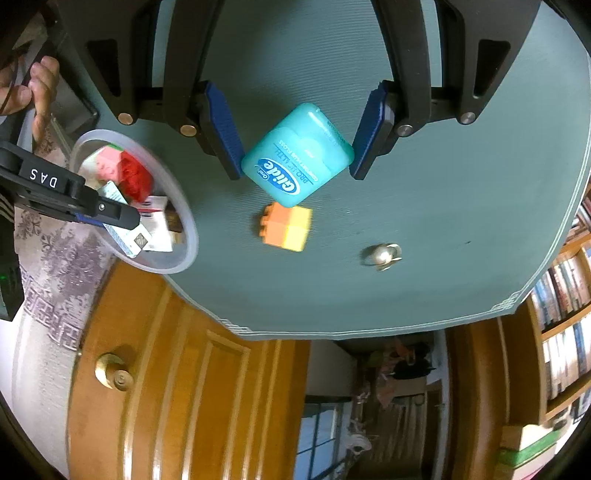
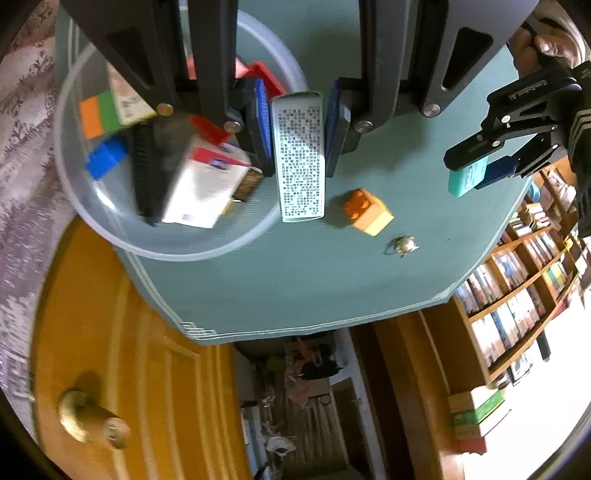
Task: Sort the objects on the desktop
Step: 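Carry the floss case and silver box over the clear bowl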
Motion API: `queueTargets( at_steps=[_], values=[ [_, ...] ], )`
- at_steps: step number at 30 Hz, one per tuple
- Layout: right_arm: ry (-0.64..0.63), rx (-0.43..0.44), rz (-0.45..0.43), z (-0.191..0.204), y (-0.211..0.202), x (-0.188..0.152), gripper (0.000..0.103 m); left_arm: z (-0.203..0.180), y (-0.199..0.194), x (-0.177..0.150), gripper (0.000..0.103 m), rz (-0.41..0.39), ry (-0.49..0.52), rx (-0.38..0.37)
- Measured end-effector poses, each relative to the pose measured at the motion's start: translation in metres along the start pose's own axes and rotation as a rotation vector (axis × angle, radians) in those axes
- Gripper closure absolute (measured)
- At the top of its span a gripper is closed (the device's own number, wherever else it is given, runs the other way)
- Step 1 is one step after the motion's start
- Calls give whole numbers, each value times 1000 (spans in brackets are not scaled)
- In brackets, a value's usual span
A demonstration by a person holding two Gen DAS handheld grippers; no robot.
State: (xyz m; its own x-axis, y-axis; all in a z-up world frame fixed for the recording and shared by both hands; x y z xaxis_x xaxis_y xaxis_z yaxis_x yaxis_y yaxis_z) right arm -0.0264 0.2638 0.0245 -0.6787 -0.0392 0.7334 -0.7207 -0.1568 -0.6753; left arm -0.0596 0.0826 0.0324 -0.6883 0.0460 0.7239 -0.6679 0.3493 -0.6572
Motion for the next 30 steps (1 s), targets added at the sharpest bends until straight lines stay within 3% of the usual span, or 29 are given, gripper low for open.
queueTargets(
  at_steps=[15, 30],
  values=[
    [92, -86, -40, -73, -28, -11, 75, -71, 5, 16, 41, 12, 98, -87],
    [162, -98, -46, -112, -33, -27, 75, -137, 29, 27, 41, 46, 175, -187]
  ],
)
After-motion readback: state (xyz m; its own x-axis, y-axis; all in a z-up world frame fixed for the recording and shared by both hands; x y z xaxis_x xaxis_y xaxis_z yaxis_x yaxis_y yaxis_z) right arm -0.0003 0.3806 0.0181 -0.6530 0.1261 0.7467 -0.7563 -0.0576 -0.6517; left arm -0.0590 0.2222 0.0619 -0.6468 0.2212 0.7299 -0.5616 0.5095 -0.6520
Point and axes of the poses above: each gripper's, at about its wrist camera, not at the fingertips, and y roughly the way its jaws point, z to its left, x to its top, the point moved 4 cm from there along y, roughly the way its jaws point, and after that the axes turned 7 degrees about -y, right-handed, at the moved point
